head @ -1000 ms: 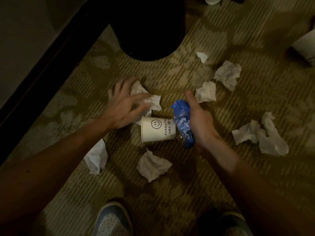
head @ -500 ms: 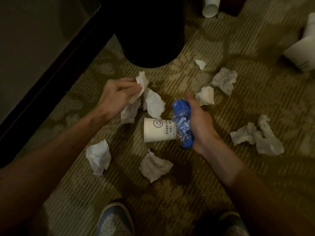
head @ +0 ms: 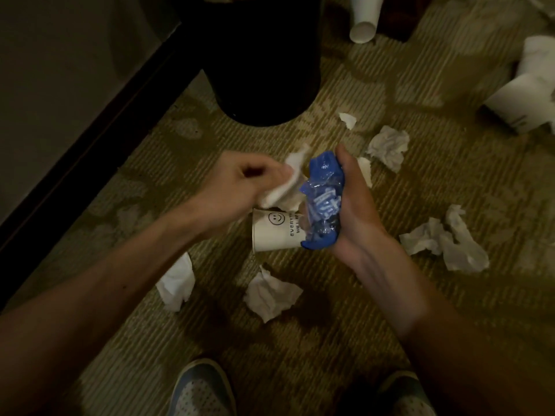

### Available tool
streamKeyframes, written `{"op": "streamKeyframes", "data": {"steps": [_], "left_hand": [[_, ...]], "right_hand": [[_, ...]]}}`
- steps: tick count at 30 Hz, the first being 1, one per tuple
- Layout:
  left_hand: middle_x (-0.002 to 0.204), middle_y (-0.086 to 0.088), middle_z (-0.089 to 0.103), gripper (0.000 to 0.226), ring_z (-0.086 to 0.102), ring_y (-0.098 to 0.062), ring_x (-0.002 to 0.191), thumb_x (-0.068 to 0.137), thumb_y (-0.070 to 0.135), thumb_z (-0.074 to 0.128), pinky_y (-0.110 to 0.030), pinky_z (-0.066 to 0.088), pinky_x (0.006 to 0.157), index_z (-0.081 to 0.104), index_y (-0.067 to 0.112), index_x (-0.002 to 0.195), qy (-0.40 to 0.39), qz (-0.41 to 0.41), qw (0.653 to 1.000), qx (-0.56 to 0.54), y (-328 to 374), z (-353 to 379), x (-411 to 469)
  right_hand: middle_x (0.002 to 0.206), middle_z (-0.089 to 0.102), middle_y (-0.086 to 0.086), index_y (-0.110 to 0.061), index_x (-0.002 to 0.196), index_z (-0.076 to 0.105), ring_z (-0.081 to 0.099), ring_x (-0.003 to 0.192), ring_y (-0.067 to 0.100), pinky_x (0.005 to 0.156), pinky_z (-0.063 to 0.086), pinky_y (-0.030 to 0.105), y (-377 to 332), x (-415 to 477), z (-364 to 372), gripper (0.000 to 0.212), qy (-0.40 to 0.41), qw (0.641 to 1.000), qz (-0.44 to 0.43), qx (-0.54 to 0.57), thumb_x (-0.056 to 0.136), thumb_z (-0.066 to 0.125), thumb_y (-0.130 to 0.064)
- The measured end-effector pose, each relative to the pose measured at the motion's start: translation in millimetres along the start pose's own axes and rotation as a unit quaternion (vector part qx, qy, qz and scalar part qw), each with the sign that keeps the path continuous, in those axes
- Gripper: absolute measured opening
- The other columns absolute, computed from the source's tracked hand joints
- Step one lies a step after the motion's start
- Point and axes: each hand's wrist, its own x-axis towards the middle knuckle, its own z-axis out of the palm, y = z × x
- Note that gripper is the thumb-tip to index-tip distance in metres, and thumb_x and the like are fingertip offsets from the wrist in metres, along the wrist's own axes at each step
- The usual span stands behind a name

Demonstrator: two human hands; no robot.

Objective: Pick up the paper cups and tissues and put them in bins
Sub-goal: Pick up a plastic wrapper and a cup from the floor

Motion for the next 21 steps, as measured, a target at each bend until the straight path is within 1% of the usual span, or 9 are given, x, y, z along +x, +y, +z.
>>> {"op": "streamKeyframes", "data": {"steps": [1,4,5,7,10,12,16,18,21], "left_hand": [[0.079,0.01,0.068,0.007,0.062,-0.003,0.077,0.085,0.022,0.07,-0.015,0.047,0.065,0.073,0.027,0.08,-0.005,0.016,1.0,0.025,-2,7,-1],[0.076,0.011,0.063,0.02,0.057,-0.004,0.07,0.078,0.018,0.078,-0.017,0.047,0.062,0.073,0.036,0.071,0.014,0.036,0.998,0.051,-5,14,2],[0.077,0.01,0.066,0.015,0.059,-0.003,0.069,0.076,0.023,0.079,-0.014,0.048,0.061,0.074,0.037,0.072,0.004,0.028,0.999,0.018,-6,10,5],[0.079,0.007,0.068,0.008,0.061,-0.002,0.069,0.073,0.036,0.078,-0.013,0.048,0.059,0.075,0.039,0.08,0.022,0.009,1.0,-0.004,-15,-4,13],[0.08,0.008,0.065,0.01,0.059,0.0,0.071,0.083,0.03,0.076,-0.013,0.045,0.058,0.067,0.035,0.086,0.105,-0.025,0.985,0.136,-45,-26,25],[0.082,0.014,0.063,0.014,0.061,-0.002,0.076,0.083,0.033,0.075,-0.015,0.043,0.058,0.064,0.03,0.091,0.096,-0.068,0.966,0.23,-64,-34,24],[0.081,0.009,0.065,0.034,0.061,-0.006,0.073,0.074,0.049,0.08,-0.024,0.046,0.054,0.064,0.025,0.092,0.064,-0.145,0.937,0.312,-91,-32,14],[0.077,0.006,0.066,0.03,0.06,-0.004,0.065,0.073,0.041,0.083,-0.02,0.04,0.048,0.064,0.023,0.089,0.069,-0.145,0.933,0.323,-95,-30,12],[0.065,0.008,0.065,0.02,0.058,0.001,0.056,0.075,0.032,0.083,-0.009,0.038,0.042,0.067,0.02,0.079,0.083,-0.141,0.943,0.289,-94,-36,11]], "right_hand": [[0.083,0.076,-0.003,-0.022,0.092,0.077,0.073,0.074,0.013,0.06,0.058,0.029,-2,0,1,0.04,-0.009,1.0,0.004,-0.002,0.096,0.048,-0.051],[0.104,0.072,0.005,-0.021,0.124,0.065,0.072,0.085,0.02,0.069,0.056,0.036,-4,0,4,0.048,0.008,0.999,0.017,-0.049,0.093,0.052,-0.056],[0.102,0.072,0.006,-0.02,0.123,0.065,0.071,0.085,0.021,0.071,0.056,0.037,-4,1,4,0.048,0.017,0.998,0.015,-0.05,0.092,0.054,-0.055],[0.093,0.073,0.004,-0.017,0.108,0.071,0.071,0.084,0.021,0.075,0.056,0.038,-5,2,2,0.041,0.046,0.998,0.005,-0.046,0.091,0.057,-0.052],[0.093,0.071,0.004,-0.018,0.089,0.072,0.069,0.093,0.021,0.088,0.054,0.042,-5,3,-7,0.036,0.081,0.996,0.001,-0.027,0.09,0.06,-0.051],[0.095,0.07,0.007,-0.017,0.089,0.072,0.067,0.092,0.023,0.092,0.052,0.042,-4,4,-11,0.037,0.092,0.995,0.01,-0.024,0.089,0.06,-0.052],[0.08,0.074,0.003,-0.018,0.085,0.073,0.07,0.072,0.017,0.073,0.057,0.035,-1,5,-14,0.038,0.086,0.996,0.015,-0.02,0.088,0.06,-0.054],[0.077,0.075,0.001,-0.019,0.084,0.073,0.072,0.068,0.015,0.065,0.055,0.032,2,6,-13,0.039,0.086,0.996,0.011,-0.025,0.09,0.058,-0.054],[0.078,0.075,0.003,-0.02,0.076,0.075,0.072,0.071,0.018,0.068,0.056,0.034,4,8,-14,0.04,0.087,0.996,0.009,-0.026,0.09,0.058,-0.054]]}}
